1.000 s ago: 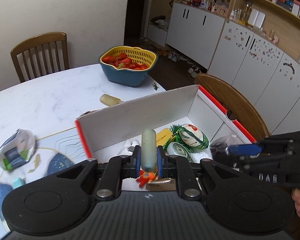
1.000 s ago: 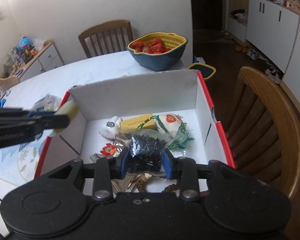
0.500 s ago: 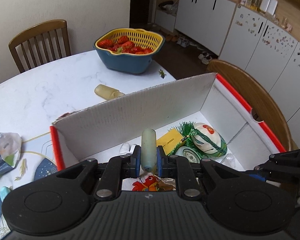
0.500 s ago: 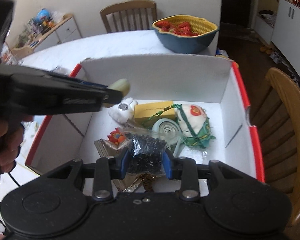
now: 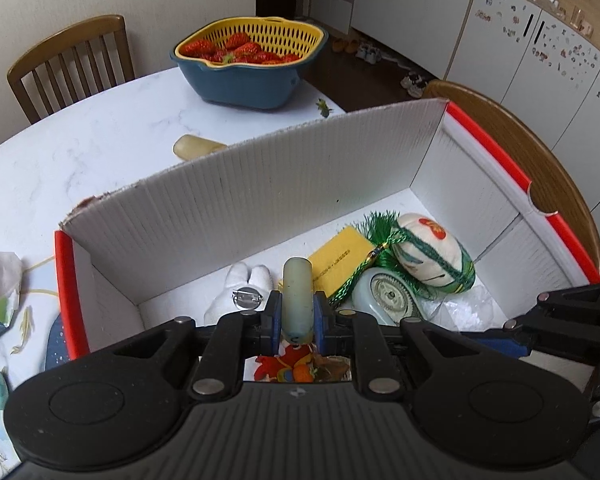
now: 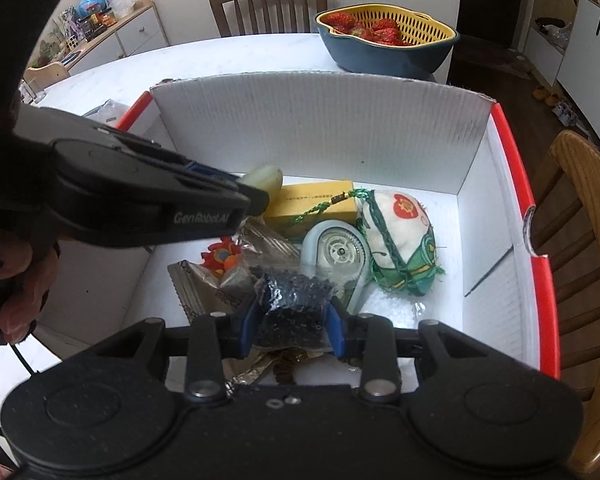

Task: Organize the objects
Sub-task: 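Carry the soap bar and screw bag into the shoebox and open both tools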

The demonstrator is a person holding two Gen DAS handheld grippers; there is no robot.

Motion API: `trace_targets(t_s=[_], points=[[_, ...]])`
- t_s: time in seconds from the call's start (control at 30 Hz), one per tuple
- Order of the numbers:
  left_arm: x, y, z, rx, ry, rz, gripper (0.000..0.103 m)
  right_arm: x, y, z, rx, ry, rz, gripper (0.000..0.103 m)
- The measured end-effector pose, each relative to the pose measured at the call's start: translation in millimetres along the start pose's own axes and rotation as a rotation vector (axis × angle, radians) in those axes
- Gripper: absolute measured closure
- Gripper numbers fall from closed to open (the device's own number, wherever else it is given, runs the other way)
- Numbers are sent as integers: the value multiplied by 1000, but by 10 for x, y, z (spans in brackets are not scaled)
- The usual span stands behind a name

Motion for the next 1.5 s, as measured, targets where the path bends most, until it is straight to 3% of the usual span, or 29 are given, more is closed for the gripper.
trace_targets(t_s=[0.53, 0.77, 0.83, 0.87, 1.07, 1.33, 1.5], points=[[36, -11, -37, 45, 8, 18, 86, -4, -9, -15, -1, -11, -11, 60], [65, 22, 7, 46, 12, 42, 65, -27, 17, 27, -5, -20, -30, 52], [71, 31, 47, 33, 10, 47, 50, -30, 24, 53, -10, -24, -33, 48], [73, 35, 71, 25, 13, 48, 48, -31, 26, 77, -14, -25, -36, 46], [48, 56, 205, 0, 32, 43, 47, -56, 23, 198, -43, -36, -56, 40], [-4, 124, 503, -61, 57, 7, 34, -87, 31, 416, -102, -42, -76, 29], [-14, 184, 693, -96, 70, -6, 34, -118, 46, 559, -138, -34, -94, 25]])
Point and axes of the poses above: each gripper's, at about its wrist camera, not at the fingertips, and z roughly against the way its jaws point, x to its left, y to its underside, the point moved 3 cm from there along -z, roughly the way its jaws point, and after that the axes turned 3 degrees about y, right-handed, at the moved point
